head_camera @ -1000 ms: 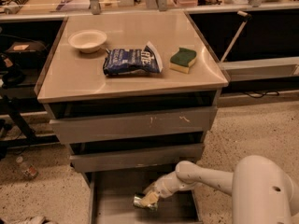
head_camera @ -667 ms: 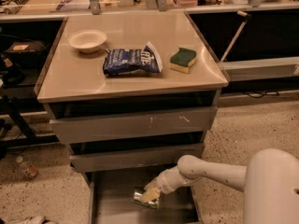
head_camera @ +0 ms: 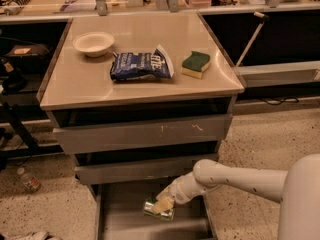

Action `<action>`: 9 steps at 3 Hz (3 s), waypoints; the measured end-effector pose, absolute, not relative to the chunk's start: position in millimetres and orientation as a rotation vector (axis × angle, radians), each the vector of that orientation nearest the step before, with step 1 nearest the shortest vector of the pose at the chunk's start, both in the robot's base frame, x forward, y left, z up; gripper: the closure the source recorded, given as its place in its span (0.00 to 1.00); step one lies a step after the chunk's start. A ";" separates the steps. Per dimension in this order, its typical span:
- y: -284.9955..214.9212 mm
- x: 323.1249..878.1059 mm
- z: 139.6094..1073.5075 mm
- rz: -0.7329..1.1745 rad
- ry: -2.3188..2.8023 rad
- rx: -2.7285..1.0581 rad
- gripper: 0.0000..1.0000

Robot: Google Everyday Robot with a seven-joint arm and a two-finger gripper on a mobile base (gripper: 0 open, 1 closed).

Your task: Pick green can from bottom drawer and place on counter

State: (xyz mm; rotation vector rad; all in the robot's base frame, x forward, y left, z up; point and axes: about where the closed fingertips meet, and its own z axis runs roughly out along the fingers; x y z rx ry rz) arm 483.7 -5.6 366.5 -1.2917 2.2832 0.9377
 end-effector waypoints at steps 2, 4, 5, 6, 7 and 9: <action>-3.9 474.4 394.2 0.916 2.366 -1.269 1.00; 14.5 458.3 483.0 0.801 2.442 -1.287 1.00; 33.7 448.5 522.6 0.737 2.435 -1.354 1.00; 34.4 453.1 536.3 0.708 2.419 -1.354 1.00; 36.2 456.6 546.9 0.698 2.410 -1.363 1.00; 48.9 472.6 655.8 0.659 2.299 -1.403 1.00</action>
Offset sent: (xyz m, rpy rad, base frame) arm -0.0135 -0.0068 0.0882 -0.1273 0.0701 -0.0848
